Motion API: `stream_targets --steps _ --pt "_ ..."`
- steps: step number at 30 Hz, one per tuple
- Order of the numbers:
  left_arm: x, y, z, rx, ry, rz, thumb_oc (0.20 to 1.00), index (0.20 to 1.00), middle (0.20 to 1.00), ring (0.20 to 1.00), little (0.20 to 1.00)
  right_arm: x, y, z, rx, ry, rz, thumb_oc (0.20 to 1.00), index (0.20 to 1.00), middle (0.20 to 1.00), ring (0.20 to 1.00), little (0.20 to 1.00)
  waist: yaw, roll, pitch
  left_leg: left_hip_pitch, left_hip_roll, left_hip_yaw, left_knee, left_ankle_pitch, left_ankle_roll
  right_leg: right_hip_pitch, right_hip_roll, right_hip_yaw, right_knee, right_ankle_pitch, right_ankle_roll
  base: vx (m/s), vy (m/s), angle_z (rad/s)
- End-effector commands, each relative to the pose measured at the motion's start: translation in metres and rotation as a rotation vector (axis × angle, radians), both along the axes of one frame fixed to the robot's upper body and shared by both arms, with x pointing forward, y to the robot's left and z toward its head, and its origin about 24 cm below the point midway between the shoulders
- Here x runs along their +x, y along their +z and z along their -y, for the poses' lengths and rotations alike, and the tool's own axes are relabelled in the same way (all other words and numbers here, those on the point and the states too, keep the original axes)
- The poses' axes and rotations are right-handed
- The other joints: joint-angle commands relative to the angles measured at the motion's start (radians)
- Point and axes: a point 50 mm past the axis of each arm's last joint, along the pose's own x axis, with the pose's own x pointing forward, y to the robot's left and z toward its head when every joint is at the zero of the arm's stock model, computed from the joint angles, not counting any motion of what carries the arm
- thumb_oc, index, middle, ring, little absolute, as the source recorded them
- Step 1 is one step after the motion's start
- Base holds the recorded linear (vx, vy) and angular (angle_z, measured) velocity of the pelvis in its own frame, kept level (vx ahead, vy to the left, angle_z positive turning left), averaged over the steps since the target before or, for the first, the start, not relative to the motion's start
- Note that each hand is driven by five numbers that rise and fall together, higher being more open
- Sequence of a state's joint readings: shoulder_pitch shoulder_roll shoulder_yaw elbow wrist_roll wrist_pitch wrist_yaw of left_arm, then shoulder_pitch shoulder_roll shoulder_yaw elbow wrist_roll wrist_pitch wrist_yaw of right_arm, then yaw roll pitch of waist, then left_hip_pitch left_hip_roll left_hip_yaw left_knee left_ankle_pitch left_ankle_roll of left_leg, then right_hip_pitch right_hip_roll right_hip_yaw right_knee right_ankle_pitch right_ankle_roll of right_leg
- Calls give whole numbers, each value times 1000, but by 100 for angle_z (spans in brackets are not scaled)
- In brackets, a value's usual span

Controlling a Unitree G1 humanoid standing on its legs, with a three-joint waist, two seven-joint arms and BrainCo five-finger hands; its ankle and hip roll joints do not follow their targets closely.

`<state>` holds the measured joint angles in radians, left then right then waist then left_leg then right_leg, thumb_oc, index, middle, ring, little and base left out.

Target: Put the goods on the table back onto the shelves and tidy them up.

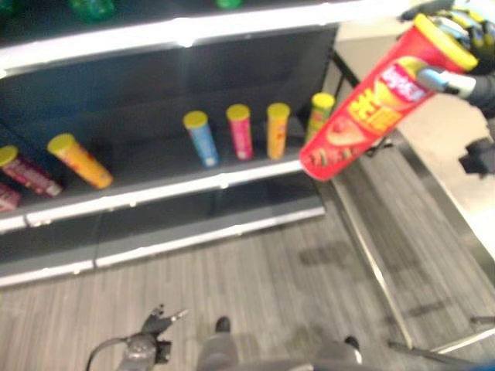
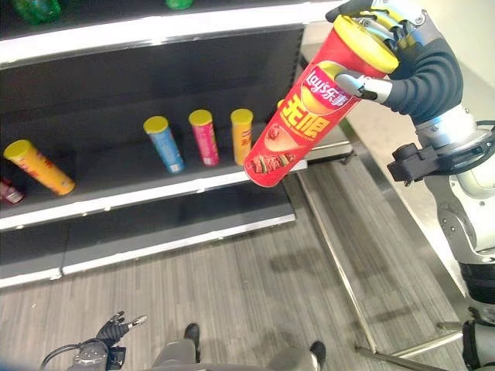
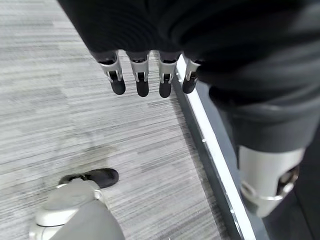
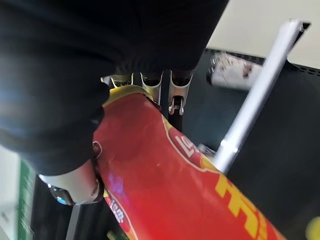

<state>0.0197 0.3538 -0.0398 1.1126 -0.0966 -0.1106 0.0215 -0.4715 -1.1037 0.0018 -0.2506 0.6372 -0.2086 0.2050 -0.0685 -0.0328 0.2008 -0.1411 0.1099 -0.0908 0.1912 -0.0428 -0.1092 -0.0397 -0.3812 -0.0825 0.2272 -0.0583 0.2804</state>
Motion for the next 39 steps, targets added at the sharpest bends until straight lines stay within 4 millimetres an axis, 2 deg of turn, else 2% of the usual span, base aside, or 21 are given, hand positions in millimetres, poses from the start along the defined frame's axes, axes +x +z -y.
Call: stream_targets --steps 1,3,6,9,10,11,12,13,14,16,18,19,21,23,25,27,28,31,33,36,39 --pt "14 9 -9 47 -34 44 1000 1000 1000 1000 1000 -19 20 -22 -66 102 139 200 200 200 200 200 -23 -26 21 58 -21 7 -21 -100 -9 -67 127 54 -13 -14 -64 -97 138 71" --pt "17 12 -14 56 -14 61 1000 1000 1000 1000 1000 -24 23 -45 -246 145 186 200 200 200 200 200 5 -38 28 27 -52 -21 2 -96 7 -36 211 22 41 -110 -111 -86 104 65" --pt "-1 11 -31 85 29 -6 1000 1000 1000 1000 1000 -27 27 -53 -342 121 233 200 200 200 200 200 19 -61 28 14 -88 -50 33 -109 11 -3 253 28 -8 -132 -139 21 -12 40" --pt "2 8 -20 61 73 35 1000 1000 1000 1000 1000 -21 30 -70 -391 163 254 200 200 200 200 200 40 -87 57 -39 -94 -65 193 -147 -20 33 269 28 -52 -137 -172 84 9 37" --pt "0 7 -19 53 99 37 1000 1000 1000 1000 1000 -14 26 -74 -445 131 238 200 200 200 200 200 49 -88 82 -75 -56 -63 267 -110 -52 68 269 13 -92 -140 -175 10 78 35" --pt "0 7 -18 50 102 37 1000 1000 1000 1000 1000 -13 26 -75 -447 133 239 200 200 200 200 200 46 -85 84 -74 -54 -64 270 -112 -53 71 271 12 -94 -139 -176 90 238 50" --pt "-6 3 -13 41 118 22 1000 1000 1000 1000 1000 -11 23 -81 -493 135 246 200 200 200 200 200 57 -83 85 -68 29 -71 207 -72 -74 97 258 -3 -127 -141 -164 79 158 45" --pt "-6 3 -13 39 119 22 1000 1000 1000 1000 1000 -10 23 -82 -494 136 246 200 200 200 200 200 56 -82 87 -64 30 -70 203 -72 -74 100 259 -2 -128 -141 -165 113 309 44" --pt "-11 1 -13 55 125 10 1000 1000 1000 1000 1000 -8 20 -86 -481 150 250 200 200 200 200 200 68 -85 81 -62 90 -101 88 -26 -79 100 239 -7 -150 -137 -143 68 234 23" --pt "-14 2 -17 73 120 -1 1000 1000 1000 1000 1000 -3 19 -84 -479 112 264 200 200 200 200 200 77 -78 66 -73 143 -156 -29 47 -90 96 223 4 -165 -139 -123 130 335 14" --pt "-16 2 -17 89 99 -15 1000 1000 1000 1000 1000 2 15 -79 -469 63 265 200 200 200 200 200 73 -62 54 -84 177 -172 -102 89 -108 106 195 2 -179 -133 -101 152 410 23" --pt "-21 0 -17 97 86 -36 1000 1000 1000 1000 1000 6 13 -75 -461 34 250 200 200 200 200 200 70 -48 38 -69 187 -157 -134 73 -109 110 175 1 -183 -128 -88 152 502 27" --pt "-19 -1 -13 96 53 -37 1000 1000 1000 1000 1000 11 1 -67 -442 -19 226 200 200 200 200 200 64 -33 23 -55 163 -140 -119 37 -118 115 110 -14 -187 -78 -55 131 502 11" --pt "-8 3 -14 123 -4 -30 1000 1000 1000 1000 1000 15 -8 -61 -398 -49 198 200 200 200 200 200 62 -47 23 -80 92 -126 -34 -27 -93 108 23 -18 -162 13 -23 102 439 23" --pt "-3 6 -18 153 -42 -35 1000 1000 1000 1000 1000 22 -17 -63 -379 -67 176 200 200 200 200 200 63 -55 37 -79 34 -97 7 -58 -59 62 -40 -1 -109 165 -40 34 417 32" --pt "-2 8 -21 161 -44 -33 1000 1000 1000 1000 1000 25 -21 -64 -378 -77 166 200 200 200 200 200 65 -53 42 -74 19 -78 12 -64 -46 41 -56 -11 -94 181 -59 16 315 8" --pt "3 13 -28 182 -52 -22 1000 1000 1000 1000 1000 29 -22 -62 -362 -93 154 200 200 200 200 200 59 -42 41 -69 2 -56 8 -71 -26 30 -48 -33 -76 158 -81 60 329 -1" --pt "1 13 -30 181 -52 -32 1000 1000 1000 1000 1000 33 -25 -58 -332 -105 125 200 200 200 200 200 45 -38 48 -46 -19 -49 -4 -79 -5 -10 74 20 -41 50 -104 96 302 -7" --pt "2 11 -27 176 -48 -38 1000 1000 1000 1000 1000 35 -23 -60 -316 -102 130 200 200 200 200 200 34 -54 58 -32 -42 -43 -5 -84 8 -57 184 39 -45 -17 -122 86 162 -16" --pt "4 8 -21 159 -33 -36 1000 1000 1000 1000 1000 42 -20 -58 -285 -136 136 200 200 200 200 200 26 -81 79 -4 -83 -45 8 -101 24 -102 304 33 -57 -49 -135 100 93 -11" --pt "9 6 -13 145 -64 -31 1000 1000 1000 1000 1000 44 -20 -52 -279 -172 141 200 200 200 200 200 28 -95 88 13 -106 -60 37 -122 23 -90 328 41 -48 -71 -155 159 3 32"
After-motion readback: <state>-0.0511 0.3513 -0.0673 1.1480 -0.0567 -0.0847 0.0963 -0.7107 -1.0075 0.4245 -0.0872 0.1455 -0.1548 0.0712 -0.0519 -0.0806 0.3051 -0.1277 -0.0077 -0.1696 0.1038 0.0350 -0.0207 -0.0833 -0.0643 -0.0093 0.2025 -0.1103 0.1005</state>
